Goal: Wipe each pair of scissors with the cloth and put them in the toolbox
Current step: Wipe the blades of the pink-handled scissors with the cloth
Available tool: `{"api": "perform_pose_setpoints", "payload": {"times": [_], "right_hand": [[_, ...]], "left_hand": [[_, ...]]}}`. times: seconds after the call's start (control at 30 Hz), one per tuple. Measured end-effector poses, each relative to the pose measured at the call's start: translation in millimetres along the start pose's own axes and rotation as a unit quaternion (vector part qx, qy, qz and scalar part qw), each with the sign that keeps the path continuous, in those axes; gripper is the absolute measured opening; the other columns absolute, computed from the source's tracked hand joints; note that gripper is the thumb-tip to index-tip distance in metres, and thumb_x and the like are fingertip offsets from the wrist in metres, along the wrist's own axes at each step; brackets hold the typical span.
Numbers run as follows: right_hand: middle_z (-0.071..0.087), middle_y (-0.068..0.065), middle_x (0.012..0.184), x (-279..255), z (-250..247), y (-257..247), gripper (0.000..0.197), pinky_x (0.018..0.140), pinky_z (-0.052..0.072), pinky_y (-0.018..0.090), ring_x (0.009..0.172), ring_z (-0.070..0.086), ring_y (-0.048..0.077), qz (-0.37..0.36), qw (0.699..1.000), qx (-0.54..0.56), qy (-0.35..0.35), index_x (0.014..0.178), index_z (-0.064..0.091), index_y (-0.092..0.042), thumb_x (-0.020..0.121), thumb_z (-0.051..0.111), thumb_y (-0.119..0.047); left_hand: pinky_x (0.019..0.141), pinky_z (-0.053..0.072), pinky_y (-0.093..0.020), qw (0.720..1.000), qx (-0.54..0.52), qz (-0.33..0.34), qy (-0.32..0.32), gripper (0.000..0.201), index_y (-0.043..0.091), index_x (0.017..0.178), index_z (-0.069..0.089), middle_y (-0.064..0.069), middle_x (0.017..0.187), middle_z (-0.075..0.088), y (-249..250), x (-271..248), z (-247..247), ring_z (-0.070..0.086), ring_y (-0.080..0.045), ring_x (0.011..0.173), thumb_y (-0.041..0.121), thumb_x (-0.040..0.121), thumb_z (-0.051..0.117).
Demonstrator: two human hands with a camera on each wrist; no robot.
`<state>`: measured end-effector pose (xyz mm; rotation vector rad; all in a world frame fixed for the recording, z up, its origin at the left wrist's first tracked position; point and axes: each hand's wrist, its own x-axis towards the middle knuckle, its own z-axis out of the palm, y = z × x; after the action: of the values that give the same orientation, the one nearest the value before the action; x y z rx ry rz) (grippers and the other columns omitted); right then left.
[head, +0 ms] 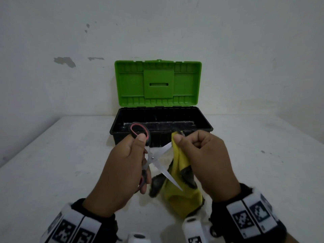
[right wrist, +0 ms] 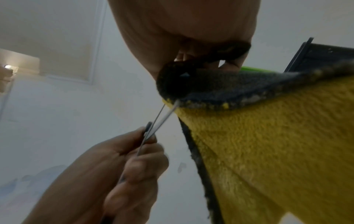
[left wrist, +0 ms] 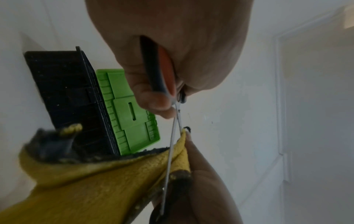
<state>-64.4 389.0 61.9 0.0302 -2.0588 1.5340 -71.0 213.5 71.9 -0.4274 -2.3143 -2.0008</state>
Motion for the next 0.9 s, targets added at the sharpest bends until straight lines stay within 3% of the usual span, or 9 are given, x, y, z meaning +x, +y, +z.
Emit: {"api": "perform_pose_setpoints", "payload": {"times": [0.1,0.17,0.23,0.33,0.47,0.6,0.73,0.83,0.9], "right_hand": [[0.058,0.012,0.054,13.4,-12.3,5.1,0.039,0.052,0.046,0.029,0.049,0.05,0.013,0.007,0.999,-0.004,0.048,0.064,0.061,-0.008,0.085,0.075,-0.039],[0.059,0.019,0.059,12.9,-16.7,4.5,0.039,0.053,0.048,0.032,0.051,0.051,0.016,0.012,0.998,0.016,0.053,0.066,0.062,-0.007,0.085,0.073,-0.04],[0.055,0.011,0.052,5.9,-17.2,0.9,0.036,0.048,0.044,0.025,0.048,0.049,0.013,0.012,0.999,0.028,0.013,0.065,0.06,-0.008,0.084,0.074,-0.036],[0.054,-0.003,0.049,-8.9,-8.8,-1.7,0.03,0.046,0.04,0.018,0.046,0.047,0.009,0.012,0.996,0.044,-0.074,0.063,0.06,-0.011,0.081,0.077,-0.028],[0.06,0.012,0.059,-18.0,1.0,2.6,0.026,0.05,0.043,0.023,0.052,0.05,0.014,0.005,0.991,0.05,-0.127,0.067,0.064,-0.013,0.079,0.077,-0.031],[0.062,0.001,0.056,-19.8,2.3,-2.0,0.028,0.048,0.045,0.018,0.048,0.052,0.009,0.019,0.989,0.058,-0.131,0.068,0.067,-0.008,0.077,0.078,-0.032],[0.068,0.008,0.058,-14.3,-0.8,3.2,0.032,0.05,0.052,0.027,0.05,0.06,0.016,0.018,0.995,0.073,-0.063,0.068,0.067,-0.008,0.073,0.077,-0.038],[0.063,0.0,0.055,-19.7,4.4,-0.6,0.029,0.047,0.046,0.018,0.047,0.054,0.006,0.007,0.994,0.058,-0.093,0.066,0.065,-0.01,0.076,0.077,-0.033],[0.066,0.004,0.059,-20.7,5.5,-2.0,0.032,0.048,0.047,0.018,0.049,0.055,0.008,0.011,0.995,0.045,-0.094,0.067,0.066,-0.009,0.074,0.076,-0.039]], "left_hand": [[0.037,0.034,-0.027,1.0,0.007,-0.029,0.003,0.04,0.01,0.076,0.043,-0.023,0.047,0.053,-1.5,1.4,-0.3,0.041,-0.026,0.033,0.038,0.103,0.032],[0.038,0.035,-0.027,0.998,-0.002,-0.057,0.019,0.041,0.011,0.074,0.041,-0.011,0.043,0.05,-2.5,3.9,-1.0,0.044,-0.029,0.039,0.039,0.103,0.034],[0.04,0.036,-0.028,0.996,-0.022,-0.081,0.031,0.041,0.014,0.071,0.039,0.002,0.039,0.043,-2.0,6.1,-0.6,0.047,-0.031,0.046,0.04,0.103,0.036],[0.039,0.036,-0.027,0.994,-0.045,-0.096,0.032,0.041,0.014,0.07,0.039,0.008,0.04,0.039,0.7,6.4,2.6,0.047,-0.029,0.044,0.039,0.103,0.038],[0.039,0.037,-0.028,0.993,-0.047,-0.105,0.013,0.041,0.014,0.07,0.037,0.007,0.042,0.035,4.0,4.1,8.8,0.046,-0.025,0.039,0.04,0.102,0.039],[0.039,0.037,-0.026,0.992,-0.044,-0.121,-0.007,0.042,0.015,0.069,0.039,0.003,0.045,0.038,5.5,2.4,8.7,0.046,-0.023,0.038,0.041,0.101,0.04],[0.037,0.035,-0.025,0.991,-0.049,-0.127,-0.015,0.044,0.013,0.069,0.036,-0.003,0.043,0.04,7.5,2.3,8.2,0.043,-0.026,0.038,0.042,0.101,0.038],[0.038,0.035,-0.026,0.991,-0.047,-0.126,-0.016,0.043,0.013,0.07,0.037,-0.004,0.043,0.04,6.3,1.6,7.7,0.043,-0.025,0.039,0.043,0.101,0.038],[0.037,0.035,-0.025,0.991,-0.048,-0.124,-0.014,0.043,0.012,0.07,0.037,-0.005,0.046,0.039,5.9,0.7,7.8,0.044,-0.024,0.036,0.042,0.101,0.038]]}}
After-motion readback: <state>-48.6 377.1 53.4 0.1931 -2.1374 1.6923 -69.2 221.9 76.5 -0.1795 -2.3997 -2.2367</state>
